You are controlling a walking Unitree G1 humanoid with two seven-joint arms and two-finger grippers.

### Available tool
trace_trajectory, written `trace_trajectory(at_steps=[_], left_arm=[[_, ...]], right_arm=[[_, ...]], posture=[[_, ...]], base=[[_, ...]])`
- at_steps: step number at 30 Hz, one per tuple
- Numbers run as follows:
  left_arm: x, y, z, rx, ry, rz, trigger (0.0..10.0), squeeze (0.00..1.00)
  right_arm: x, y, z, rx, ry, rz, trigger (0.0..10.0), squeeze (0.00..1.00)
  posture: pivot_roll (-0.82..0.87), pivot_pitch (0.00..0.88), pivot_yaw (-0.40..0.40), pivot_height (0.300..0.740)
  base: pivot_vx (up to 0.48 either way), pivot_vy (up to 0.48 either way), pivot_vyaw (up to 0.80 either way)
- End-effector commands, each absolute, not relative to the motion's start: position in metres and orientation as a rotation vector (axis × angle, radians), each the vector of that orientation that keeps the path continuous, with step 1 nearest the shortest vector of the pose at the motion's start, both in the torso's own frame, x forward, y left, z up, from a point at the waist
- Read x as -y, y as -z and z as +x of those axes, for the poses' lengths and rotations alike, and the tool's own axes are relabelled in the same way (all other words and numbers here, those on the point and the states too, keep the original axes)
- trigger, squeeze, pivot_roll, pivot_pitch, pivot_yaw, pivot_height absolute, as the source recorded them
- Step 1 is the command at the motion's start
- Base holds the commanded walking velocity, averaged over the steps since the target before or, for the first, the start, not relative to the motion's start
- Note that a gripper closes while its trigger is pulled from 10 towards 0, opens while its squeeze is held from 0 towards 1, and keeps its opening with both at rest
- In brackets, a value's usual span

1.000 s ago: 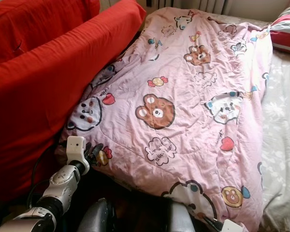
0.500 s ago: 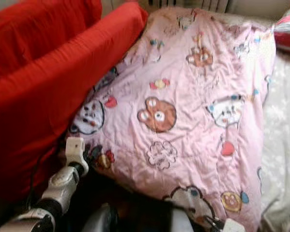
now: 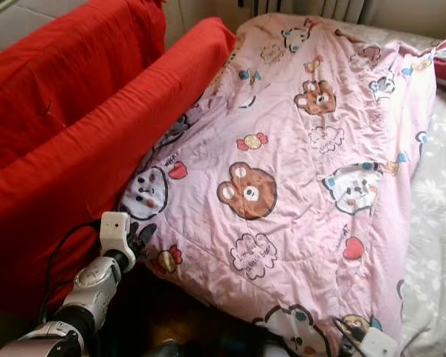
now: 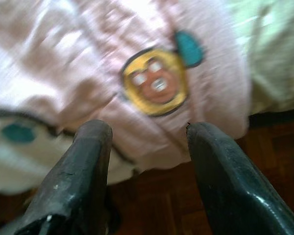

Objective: Clean up the room

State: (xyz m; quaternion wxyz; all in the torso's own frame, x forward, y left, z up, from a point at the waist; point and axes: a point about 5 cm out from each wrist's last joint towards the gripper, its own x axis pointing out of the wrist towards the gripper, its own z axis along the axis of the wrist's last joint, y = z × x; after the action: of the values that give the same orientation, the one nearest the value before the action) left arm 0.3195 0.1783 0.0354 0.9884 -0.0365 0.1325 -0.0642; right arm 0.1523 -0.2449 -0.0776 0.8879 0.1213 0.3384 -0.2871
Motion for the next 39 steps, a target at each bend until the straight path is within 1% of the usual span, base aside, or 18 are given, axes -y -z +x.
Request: trace_trajectory(at_steps=[1, 2, 3, 4, 5, 7, 13, 16, 18, 24, 28, 35, 39], left_arm=[[-0.188, -0.013, 0.302, -0.379, 0.097, -0.073, 10.0, 0.00], [-0.189, -0.010, 0.299, -0.399, 0.094, -0.066, 10.0, 0.00], [-0.199, -0.001, 0.290, -0.451, 0.063, -0.032, 10.0, 0.00], [-0.211, 0.004, 0.284, -0.483, 0.017, -0.038, 10.0, 0.00], [-0.211, 0.004, 0.284, -0.483, 0.017, -0.038, 10.0, 0.00], [-0.223, 0.013, 0.273, -0.551, -0.038, -0.065, 10.0, 0.00], [-0.238, 0.038, 0.240, -0.711, -0.102, -0.048, 10.0, 0.00], [-0.246, 0.049, 0.222, -0.765, -0.158, -0.062, 10.0, 0.00], [-0.247, 0.053, 0.214, -0.790, -0.171, -0.067, 10.0, 0.00], [-0.242, 0.058, 0.208, -0.803, -0.191, -0.090, 10.0, 0.00], [-0.238, 0.061, 0.204, -0.794, -0.214, -0.118, 10.0, 0.00], [-0.236, 0.068, 0.192, -0.813, -0.233, -0.137, 10.0, 0.00], [-0.235, 0.071, 0.187, -0.840, -0.222, -0.112, 10.0, 0.00]], right_arm=[[0.236, 0.086, 0.142, -0.779, 0.553, 0.241, 10.0, 0.00], [0.233, 0.087, 0.142, -0.793, 0.532, 0.228, 10.0, 0.00], [0.230, 0.088, 0.143, -0.825, 0.483, 0.198, 10.0, 0.00], [0.227, 0.090, 0.143, -0.856, 0.442, 0.175, 10.0, 0.00], [0.227, 0.090, 0.143, -0.856, 0.442, 0.175, 10.0, 0.00], [0.224, 0.091, 0.143, -0.883, 0.401, 0.162, 10.0, 0.00], [0.215, 0.095, 0.139, -0.948, 0.261, 0.069, 10.0, 0.00], [0.215, 0.095, 0.141, -0.947, 0.238, 0.047, 10.0, 0.00], [0.216, 0.093, 0.145, -0.943, 0.227, 0.029, 10.0, 0.00], [0.213, 0.089, 0.156, -0.922, 0.177, 0.001, 10.0, 0.00], [0.212, 0.087, 0.163, -0.913, 0.130, -0.092, 10.0, 0.00], [0.205, 0.089, 0.159, -0.921, 0.120, -0.084, 10.0, 0.00], [0.201, 0.093, 0.153, -0.949, 0.108, -0.088, 10.0, 0.00]], posture=[[-0.06, 0.163, 0.056, 0.730], [-0.06, 0.163, 0.056, 0.730], [-0.06, 0.149, 0.053, 0.730], [-0.06, 0.146, 0.052, 0.730], [-0.06, 0.146, 0.052, 0.730], [-0.05, 0.133, 0.047, 0.730], [-0.04, 0.088, 0.038, 0.730], [-0.04, 0.068, 0.028, 0.730], [-0.05, 0.057, 0.018, 0.730], [-0.04, 0.045, 0.009, 0.730], [-0.05, 0.057, 0.001, 0.730], [-0.06, 0.078, 0.002, 0.730], [-0.06, 0.094, 0.004, 0.730]], base=[[0.000, 0.000, 0.00], [0.000, 0.000, 0.00], [0.000, 0.000, 0.00], [0.000, 0.000, 0.00], [0.000, 0.000, 0.00], [0.000, 0.000, 0.00], [0.000, 0.000, 0.00], [0.000, 0.000, 0.00], [0.000, 0.000, 0.00], [0.000, 0.000, 0.00], [0.000, 0.000, 0.00], [0.000, 0.000, 0.00], [0.000, 0.000, 0.00]])
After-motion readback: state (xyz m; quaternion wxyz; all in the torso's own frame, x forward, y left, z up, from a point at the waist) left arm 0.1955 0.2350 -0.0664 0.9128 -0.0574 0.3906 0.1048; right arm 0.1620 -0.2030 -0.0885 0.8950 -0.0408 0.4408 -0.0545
